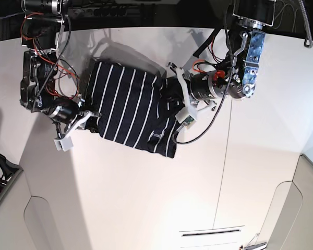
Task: Fold the T-shirt properly
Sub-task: 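Press and square the folded bundle with both grippers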
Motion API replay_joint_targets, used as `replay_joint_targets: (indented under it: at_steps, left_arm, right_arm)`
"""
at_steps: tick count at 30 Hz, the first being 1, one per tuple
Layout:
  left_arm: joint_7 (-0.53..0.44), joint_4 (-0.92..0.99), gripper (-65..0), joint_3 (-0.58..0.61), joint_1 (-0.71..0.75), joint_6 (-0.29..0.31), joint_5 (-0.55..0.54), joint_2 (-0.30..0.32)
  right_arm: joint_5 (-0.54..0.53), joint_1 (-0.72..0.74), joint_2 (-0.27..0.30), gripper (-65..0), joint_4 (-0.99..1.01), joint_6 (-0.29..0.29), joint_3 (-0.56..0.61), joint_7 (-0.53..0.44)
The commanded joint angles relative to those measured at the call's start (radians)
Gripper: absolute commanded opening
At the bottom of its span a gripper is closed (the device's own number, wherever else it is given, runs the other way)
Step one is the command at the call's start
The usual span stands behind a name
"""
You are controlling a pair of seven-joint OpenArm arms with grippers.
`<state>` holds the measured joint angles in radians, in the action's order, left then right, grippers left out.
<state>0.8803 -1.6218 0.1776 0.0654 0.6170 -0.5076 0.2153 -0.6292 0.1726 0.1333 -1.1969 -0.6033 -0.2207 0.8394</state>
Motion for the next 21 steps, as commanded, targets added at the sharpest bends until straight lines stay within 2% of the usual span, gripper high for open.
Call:
replay_joint_targets:
  at_steps: [1, 6, 11, 16, 21]
  left_arm:
    - [-0.033, 0.002, -63.7, -0.002, -0.033, -0.012, 0.006, 0.002]
    - [-0.065, 0.079, -63.7, -0.002, -0.112, -0.054, 0.041, 0.001]
    - [-0.069, 0.114, -63.7, -0.002, -0.179, -0.057, 0.04, 0.001]
    - [-0.068, 0.114, -63.7, -0.002, -0.184, -0.061, 0.034, 0.001]
    - [-0.061, 0.09, -63.7, -0.014, -0.181, -0.117, 0.041, 0.024]
  right_arm:
    - [-0.037, -0.017, 0.002, -65.0, -0.033, -0.014, -0.001, 0.011]
    - [-0.142, -0.152, -0.011, -65.0, -0.147, -0.014, 0.0, 0.049]
    - [-0.155, -0.254, -0.048, -65.0, -0.278, -0.014, 0.0, 0.083]
    - [-0.157, -0.315, -0.065, -65.0, -0.34, -0.014, 0.0, 0.09]
    - [-0.134, -0.318, -0.061, -65.0, -0.357, -0.012, -0.023, 0.09]
